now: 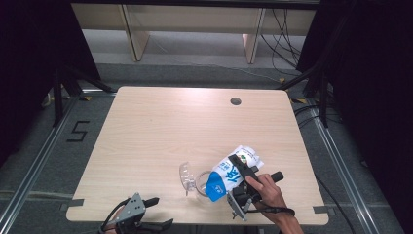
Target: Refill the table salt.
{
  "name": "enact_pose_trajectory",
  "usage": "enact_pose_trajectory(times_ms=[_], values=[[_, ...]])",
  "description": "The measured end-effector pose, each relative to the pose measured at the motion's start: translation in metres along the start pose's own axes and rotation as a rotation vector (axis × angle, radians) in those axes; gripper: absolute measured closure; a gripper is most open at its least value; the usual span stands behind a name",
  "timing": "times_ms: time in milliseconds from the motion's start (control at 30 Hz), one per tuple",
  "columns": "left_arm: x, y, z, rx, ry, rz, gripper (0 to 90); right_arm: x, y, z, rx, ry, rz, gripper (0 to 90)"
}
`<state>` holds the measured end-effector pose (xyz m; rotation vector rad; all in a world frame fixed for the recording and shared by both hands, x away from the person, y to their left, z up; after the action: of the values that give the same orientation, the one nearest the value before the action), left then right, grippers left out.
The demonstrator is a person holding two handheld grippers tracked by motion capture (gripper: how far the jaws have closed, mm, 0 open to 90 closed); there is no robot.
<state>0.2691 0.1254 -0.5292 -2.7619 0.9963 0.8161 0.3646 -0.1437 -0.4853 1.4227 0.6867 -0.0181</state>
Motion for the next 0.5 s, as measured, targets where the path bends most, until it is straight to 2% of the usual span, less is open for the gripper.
enact_pose_trajectory(times_ms=[33,67,100,133,167,233,267,300,500], values=[[0.0003,-0.0005,0.0002,0.006,-0.003,-0.004,15.1,-0.0005,-0.0019,0.0007,0.022,-0.009,-0.004,49.4],[0.0003,-0.0005,0.0002,0.006,-0.003,-0.004,15.1,-0.0005,-0.0019,0.0007,0.022,-0.009,-0.004,49.4],[0.0001,-0.0005,0.0009,0.011,-0.008,-0.005,15.1,-0.0007,0.0012,-0.0005,-0.016,-0.011,0.011,49.5],[0.0001,-0.0005,0.0009,0.011,-0.008,-0.005,15.1,-0.0007,0.0012,-0.0005,-0.016,-0.011,0.011,49.5],[0.0002,0.0006,0.0002,0.0,0.001,0.0,15.1,-0.0004,0.0044,-0.0019,-0.053,0.0,0.023,49.5],[0.0002,-0.0032,0.0014,0.035,-0.016,-0.015,15.1,-0.0007,0.0043,-0.002,-0.049,-0.002,0.024,49.5],[-0.0001,-0.0031,0.0016,0.036,-0.019,-0.012,15.1,-0.0004,0.0043,-0.002,-0.054,-0.002,0.023,49.7],[0.0002,-0.0003,0.0007,0.009,-0.004,-0.006,15.1,-0.0004,0.0041,-0.0019,-0.063,-0.012,0.017,49.8],[0.0003,0.0003,0.0005,0.004,0.0,-0.002,15.1,-0.0002,0.0035,-0.0013,-0.062,-0.02,0.016,50.0]])
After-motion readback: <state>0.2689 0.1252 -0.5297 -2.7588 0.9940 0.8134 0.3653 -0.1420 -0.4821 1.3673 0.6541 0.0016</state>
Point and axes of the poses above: each handheld gripper's, and its own axes: x roughly forward along the jaws, z roughly out of its underside, y roughly to its right, the point moved 6 cm from there along x, roughly forward along the jaws, and after that the axes turned 14 degrees about -z, right-handed, at the moved point
